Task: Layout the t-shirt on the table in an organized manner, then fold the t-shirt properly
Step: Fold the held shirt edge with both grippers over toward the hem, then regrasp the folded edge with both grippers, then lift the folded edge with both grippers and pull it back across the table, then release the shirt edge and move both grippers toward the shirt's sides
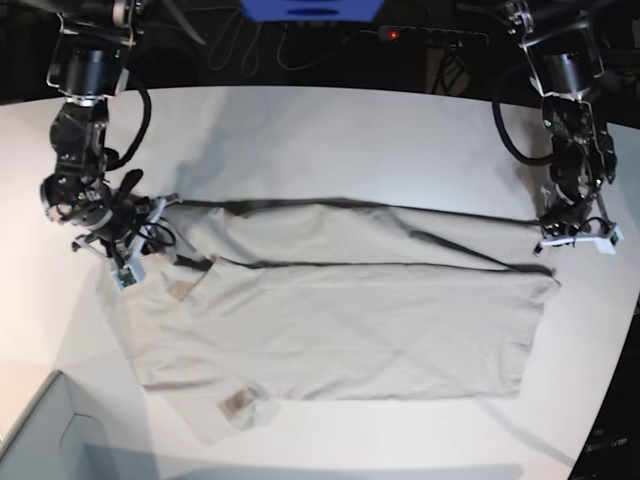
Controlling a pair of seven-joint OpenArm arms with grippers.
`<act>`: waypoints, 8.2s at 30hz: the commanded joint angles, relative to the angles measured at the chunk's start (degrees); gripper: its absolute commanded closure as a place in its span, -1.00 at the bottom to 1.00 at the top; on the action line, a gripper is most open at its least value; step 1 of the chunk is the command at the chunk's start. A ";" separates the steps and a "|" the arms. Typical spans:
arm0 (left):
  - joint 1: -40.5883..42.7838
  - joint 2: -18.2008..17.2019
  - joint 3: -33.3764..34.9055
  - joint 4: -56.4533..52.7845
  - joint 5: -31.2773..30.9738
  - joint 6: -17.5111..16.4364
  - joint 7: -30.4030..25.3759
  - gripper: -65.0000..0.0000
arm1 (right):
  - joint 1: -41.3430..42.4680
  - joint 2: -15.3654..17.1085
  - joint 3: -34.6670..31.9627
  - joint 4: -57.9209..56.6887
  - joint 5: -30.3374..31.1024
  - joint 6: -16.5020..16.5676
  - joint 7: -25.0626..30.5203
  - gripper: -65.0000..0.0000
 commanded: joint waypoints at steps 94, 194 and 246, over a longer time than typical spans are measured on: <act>4.09 0.01 -0.40 21.85 -4.18 -0.52 -0.87 1.00 | 4.20 6.37 8.67 9.95 0.61 0.32 0.63 1.00; 31.78 5.20 -9.19 32.48 -12.88 -0.25 -0.61 -0.05 | -31.23 -3.13 24.32 17.16 0.61 0.32 10.92 -0.10; -12.62 0.98 0.04 -8.04 2.86 -0.43 -1.13 -0.05 | -17.78 -6.65 27.31 23.84 -6.07 0.32 10.39 -0.10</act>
